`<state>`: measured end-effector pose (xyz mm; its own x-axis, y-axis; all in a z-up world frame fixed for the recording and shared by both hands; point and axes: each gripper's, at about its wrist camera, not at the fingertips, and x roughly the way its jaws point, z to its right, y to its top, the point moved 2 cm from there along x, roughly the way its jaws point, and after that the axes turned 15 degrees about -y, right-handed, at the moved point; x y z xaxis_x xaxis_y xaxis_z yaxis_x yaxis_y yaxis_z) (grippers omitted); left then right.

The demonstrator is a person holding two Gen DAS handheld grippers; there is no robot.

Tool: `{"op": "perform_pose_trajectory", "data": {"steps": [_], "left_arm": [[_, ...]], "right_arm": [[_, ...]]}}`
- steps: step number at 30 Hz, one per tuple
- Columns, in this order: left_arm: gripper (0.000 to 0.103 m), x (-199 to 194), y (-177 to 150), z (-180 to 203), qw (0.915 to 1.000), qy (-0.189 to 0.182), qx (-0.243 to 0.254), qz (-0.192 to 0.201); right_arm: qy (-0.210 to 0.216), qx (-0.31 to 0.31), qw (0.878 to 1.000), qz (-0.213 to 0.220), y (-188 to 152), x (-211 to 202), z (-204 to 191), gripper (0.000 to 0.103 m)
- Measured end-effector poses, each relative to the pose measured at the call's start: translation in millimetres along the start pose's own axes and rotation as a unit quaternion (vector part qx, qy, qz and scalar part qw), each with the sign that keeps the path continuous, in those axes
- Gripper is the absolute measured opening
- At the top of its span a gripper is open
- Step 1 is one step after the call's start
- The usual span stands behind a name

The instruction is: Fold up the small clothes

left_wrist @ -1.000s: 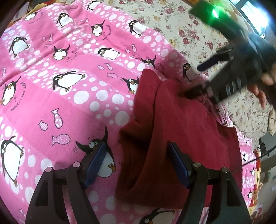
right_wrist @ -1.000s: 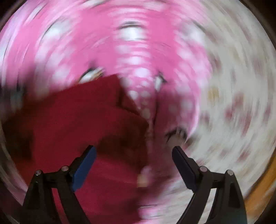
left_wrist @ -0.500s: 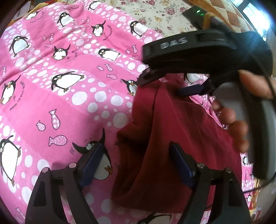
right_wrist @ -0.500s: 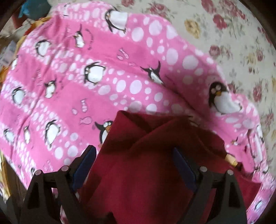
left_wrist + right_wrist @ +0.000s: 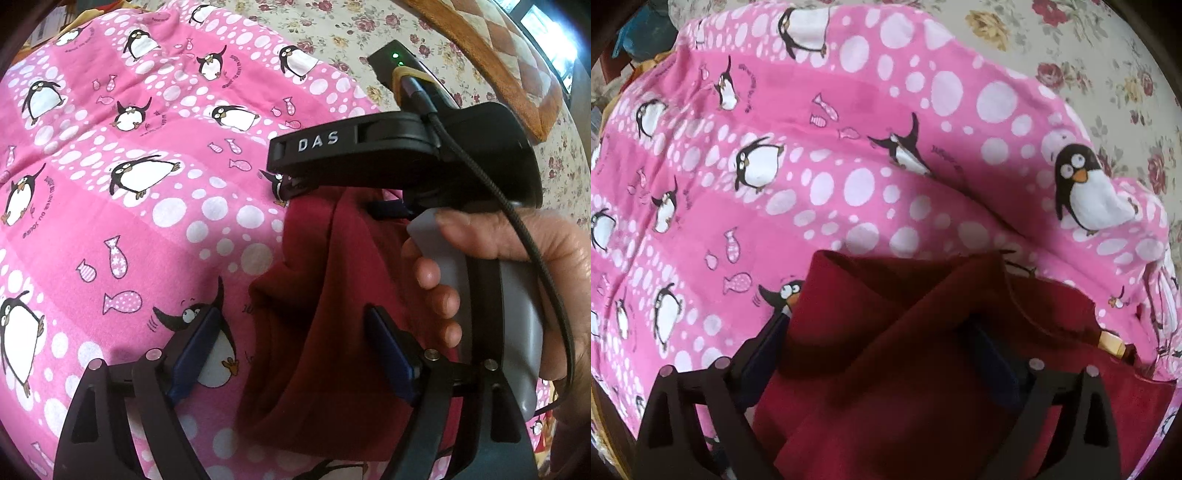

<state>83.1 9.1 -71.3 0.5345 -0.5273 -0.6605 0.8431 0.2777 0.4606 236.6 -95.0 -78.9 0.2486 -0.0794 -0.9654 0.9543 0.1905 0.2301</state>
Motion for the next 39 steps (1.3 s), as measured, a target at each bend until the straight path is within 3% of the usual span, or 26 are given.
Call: {"op": "perform_pose_trajectory", "data": {"steps": [7,14,19,23,28,31,35,39], "left_arm": [[0.064,2.3,0.8,-0.3,1.0000,0.003,0.001,0.000],[0.064,4.1,4.2,-0.1,0.9999,0.009,-0.005,-0.006],[0.064,11.0,11.5,4.7,0.9995,0.022,0.017,-0.014],[0.064,15.4,16.9,6.0,0.9995,0.023,0.008,-0.018],[0.064,19.7,27.2,4.3,0.9991,0.006,-0.007,-0.043],[0.059,25.6,37.9,10.1,0.9974,-0.002,0.018,-0.070],[0.050,40.3,51.7,13.3,0.9951,-0.013,0.024,-0.095],[0.047,58.1,66.0,25.1,0.9885,-0.004,0.079,-0.129]], "right_arm": [[-0.004,-0.023,1.000,0.007,-7.6,-1.4,-9.7,0.099],[0.034,0.023,0.998,0.037,-15.9,-39.9,9.7,0.099],[0.023,0.059,0.994,0.085,-58.0,-73.5,50.0,0.098],[0.001,0.061,0.994,0.091,-80.8,-79.2,87.8,0.098],[0.024,0.103,0.989,0.105,-120.3,-94.9,127.3,0.098],[0.036,0.090,0.988,0.119,-148.7,-102.6,129.7,0.099],[0.013,0.036,0.987,0.155,-187.0,-114.0,114.8,0.098],[0.040,0.049,0.983,0.175,-202.5,-118.4,99.9,0.092]]}}
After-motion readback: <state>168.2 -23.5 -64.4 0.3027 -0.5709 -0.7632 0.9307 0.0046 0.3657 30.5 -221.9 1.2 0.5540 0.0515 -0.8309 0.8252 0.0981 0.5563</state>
